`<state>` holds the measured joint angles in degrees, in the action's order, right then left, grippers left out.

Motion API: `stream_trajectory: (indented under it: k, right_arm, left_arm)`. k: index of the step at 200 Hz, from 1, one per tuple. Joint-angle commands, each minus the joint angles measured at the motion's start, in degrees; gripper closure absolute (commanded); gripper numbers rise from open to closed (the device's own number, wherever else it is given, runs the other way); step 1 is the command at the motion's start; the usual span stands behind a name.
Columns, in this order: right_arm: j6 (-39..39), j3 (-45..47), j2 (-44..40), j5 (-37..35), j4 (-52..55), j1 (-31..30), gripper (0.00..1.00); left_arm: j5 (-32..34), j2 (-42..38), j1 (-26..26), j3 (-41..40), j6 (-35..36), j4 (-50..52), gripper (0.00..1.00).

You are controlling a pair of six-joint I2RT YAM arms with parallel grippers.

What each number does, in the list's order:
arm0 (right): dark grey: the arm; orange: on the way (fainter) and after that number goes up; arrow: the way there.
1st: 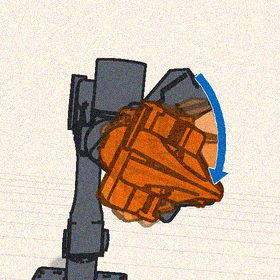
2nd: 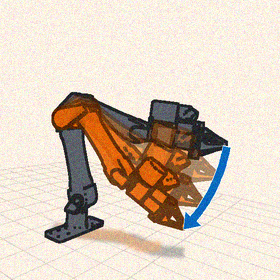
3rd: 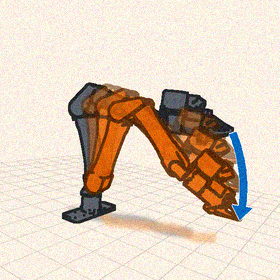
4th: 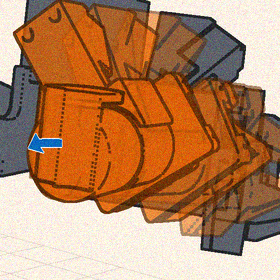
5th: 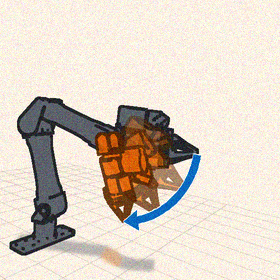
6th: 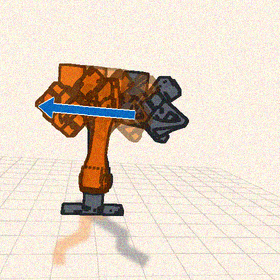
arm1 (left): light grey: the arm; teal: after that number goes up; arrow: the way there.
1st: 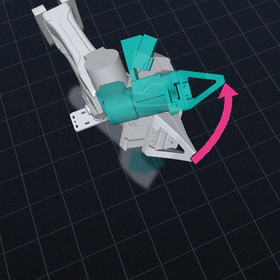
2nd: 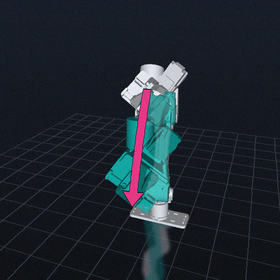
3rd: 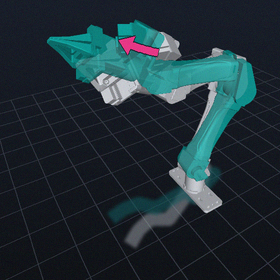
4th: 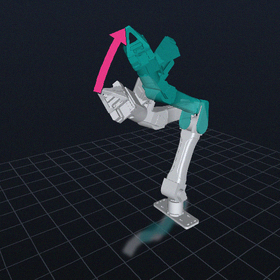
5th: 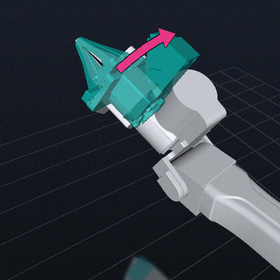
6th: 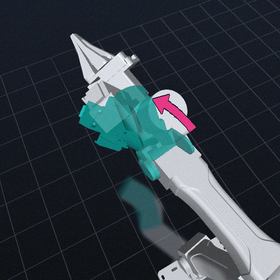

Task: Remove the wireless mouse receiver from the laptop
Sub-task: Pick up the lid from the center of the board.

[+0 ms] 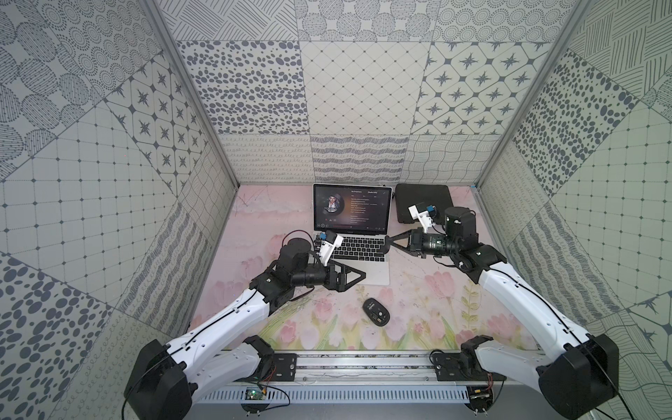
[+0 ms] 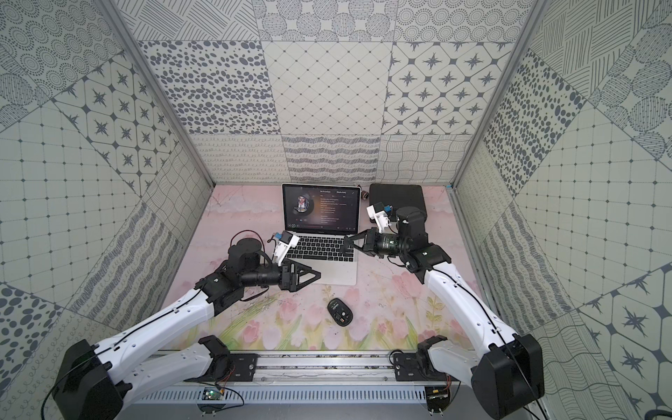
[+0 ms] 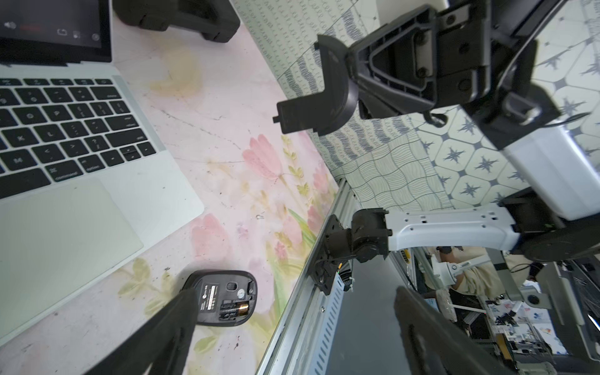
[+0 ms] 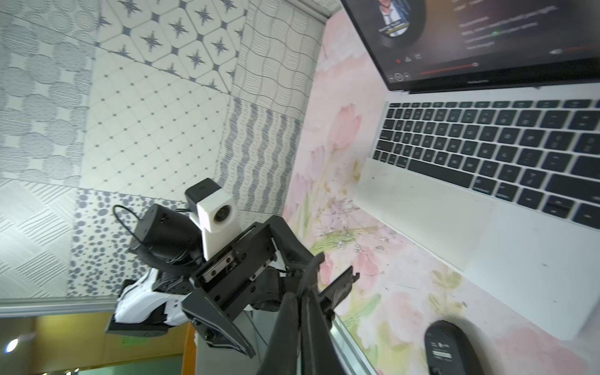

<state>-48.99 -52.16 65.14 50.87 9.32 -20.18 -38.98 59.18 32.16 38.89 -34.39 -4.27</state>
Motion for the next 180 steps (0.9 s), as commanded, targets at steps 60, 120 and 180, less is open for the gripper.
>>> stream_trajectory:
  k: [60,120,180]
  right_arm:
    - [-32.11,2.04,-4.23,6.26,-41.26,-4.43,1.00]
    - [-33.80,2.83,-5.78,5.30,-41.74,-5.51,1.00]
    - [-33.44,3.00,-5.61,3.63,-41.60,-8.66,1.00]
  left_arm:
    - [-18.00,4.37,-2.67,4.28,-22.58,-32.07,0.03]
    - [-17.62,3.70,-2.64,2.94,-31.44,-46.37,0.10]
    - [-17.58,4.35,-2.65,3.95,-35.57,-50.69,0.29]
